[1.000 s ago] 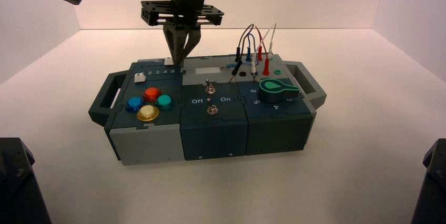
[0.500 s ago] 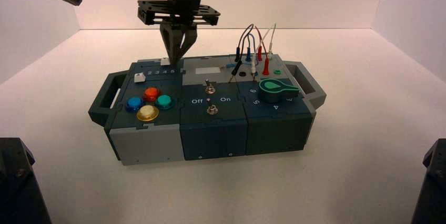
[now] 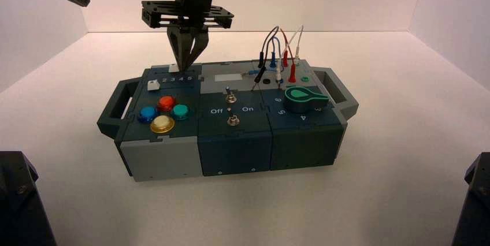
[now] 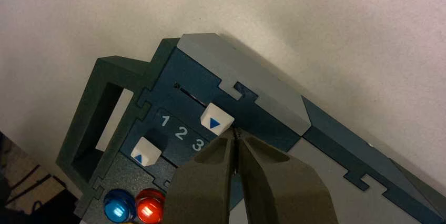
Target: Move the top slider to position 2.
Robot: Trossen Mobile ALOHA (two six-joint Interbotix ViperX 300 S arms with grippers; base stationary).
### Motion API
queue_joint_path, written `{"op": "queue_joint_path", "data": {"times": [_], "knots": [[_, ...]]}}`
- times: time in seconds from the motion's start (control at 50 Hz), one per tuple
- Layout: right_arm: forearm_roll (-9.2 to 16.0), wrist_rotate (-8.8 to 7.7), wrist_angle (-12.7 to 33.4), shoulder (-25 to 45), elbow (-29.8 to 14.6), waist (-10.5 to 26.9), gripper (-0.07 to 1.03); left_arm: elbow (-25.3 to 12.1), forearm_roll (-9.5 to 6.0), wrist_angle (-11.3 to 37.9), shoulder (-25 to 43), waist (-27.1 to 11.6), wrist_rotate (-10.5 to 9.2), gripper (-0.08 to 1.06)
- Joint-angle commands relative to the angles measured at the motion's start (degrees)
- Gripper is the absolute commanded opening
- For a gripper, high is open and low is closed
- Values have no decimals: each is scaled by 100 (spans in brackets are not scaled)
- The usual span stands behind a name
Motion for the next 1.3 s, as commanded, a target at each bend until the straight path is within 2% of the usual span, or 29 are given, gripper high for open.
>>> {"op": "queue_joint_path", "data": {"times": [0.02,0.56,0.96,1.12,1.3], "knots": [[35,18,0,-123,-167,62,-2,-70,0,-18,-18,0,26,-3],[88,18,114,-26,-378,149,-2,-70,0,0,-9,-44,26,-3],[88,18,158,-18,-360,158,-2,-70,0,9,-9,-62,35,-3],[18,9,158,-79,-299,88,-2,-70,0,0,-9,-62,26,-3],[-281,-26,272,-378,-211,-26,-2,-44,0,0,-18,-62,35,-3]]}}
